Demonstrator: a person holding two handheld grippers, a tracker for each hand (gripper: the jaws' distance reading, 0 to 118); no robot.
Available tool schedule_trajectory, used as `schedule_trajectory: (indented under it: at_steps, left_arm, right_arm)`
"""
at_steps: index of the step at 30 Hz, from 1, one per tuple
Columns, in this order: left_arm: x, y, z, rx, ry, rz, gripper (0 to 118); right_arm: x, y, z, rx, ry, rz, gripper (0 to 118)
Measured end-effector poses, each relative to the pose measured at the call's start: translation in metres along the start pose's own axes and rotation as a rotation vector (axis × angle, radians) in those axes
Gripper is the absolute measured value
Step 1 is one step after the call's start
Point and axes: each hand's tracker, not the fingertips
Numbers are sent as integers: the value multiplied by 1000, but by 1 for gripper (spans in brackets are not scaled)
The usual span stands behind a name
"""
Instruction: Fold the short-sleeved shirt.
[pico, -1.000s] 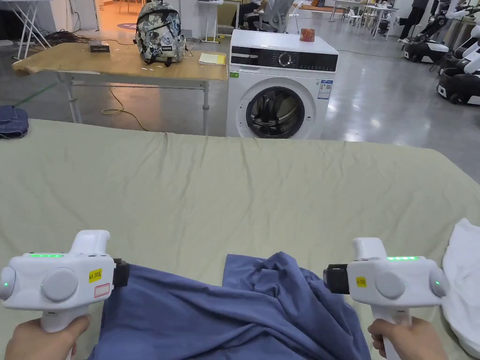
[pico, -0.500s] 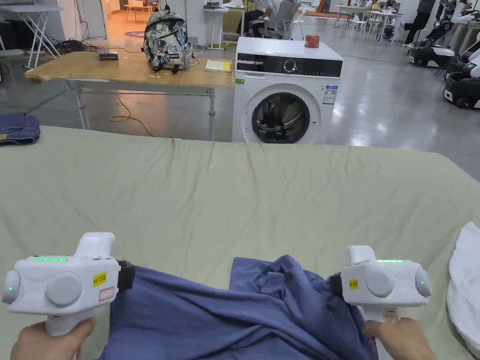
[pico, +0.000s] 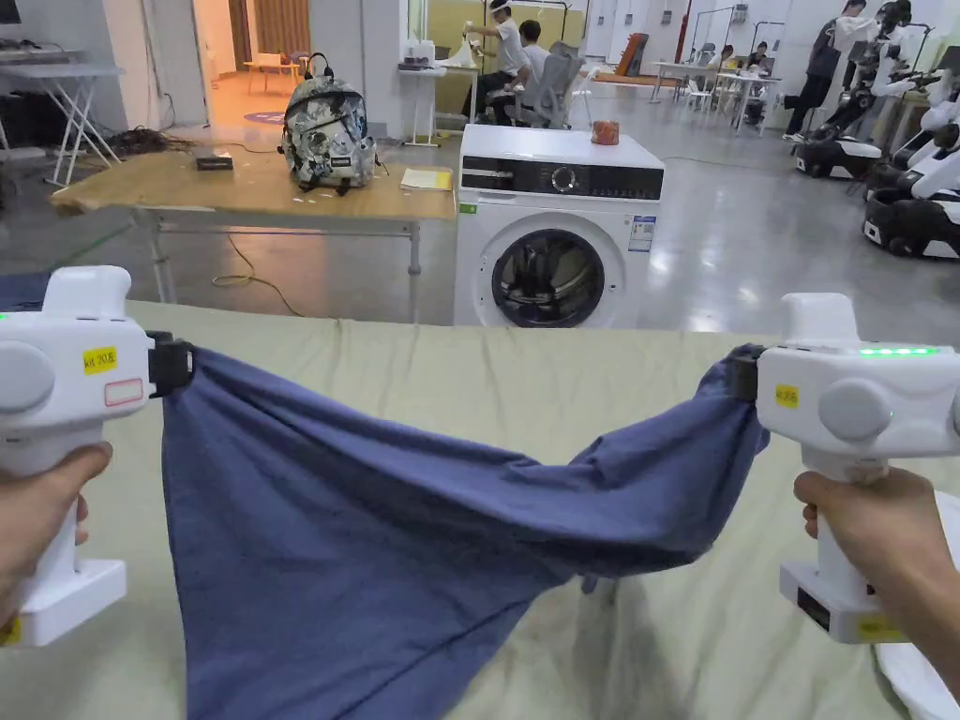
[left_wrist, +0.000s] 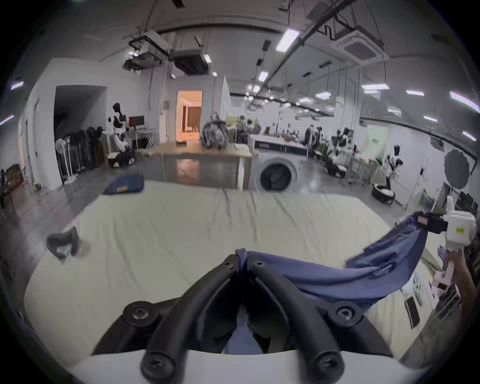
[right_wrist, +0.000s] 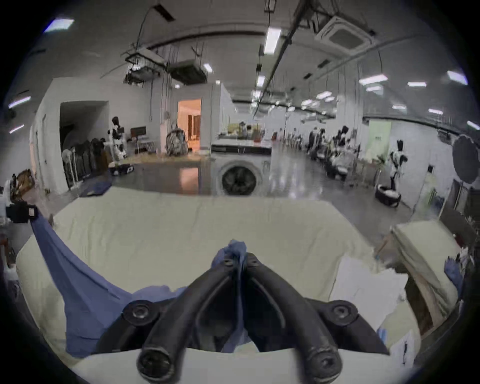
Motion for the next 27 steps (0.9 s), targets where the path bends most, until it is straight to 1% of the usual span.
schedule_trajectory:
  at_steps: [5,8,10,13,16,17,22,24,27]
  left_arm:
    - [-16,68,12,59,51,-14,0]
    - [-24,99,14,86,75,-11,0]
    - [-26,117,13,99,81,-19,0]
    - [-29,140,9,123,89,-3,0]
    - [-29,159,3,142,106,-9,0]
    - [-28,165,1,145,114,-19,0]
    - [-26,182,-11,155,141,-52,0]
    - [-29,179,-17,155,141,-53,0]
    - [-33,156,-26,143,133,-49,0]
  right_arm:
    - [13,61,2,56,-62,-24,0]
    - [18,91,1,77,-71,-39,0]
    - [17,109,-3,94,-87,-24,0]
    - [14,132,-8,118,-84,-10,0]
    - [4,151,-16,142,-104,34,0]
    - [3,157,-19,141,-104,36,0]
    - [0,171,-34,161,-105,8,0]
    - [0,164,-39,165,-102,-13,0]
    - [0,138,-52,142,-92,-29,0]
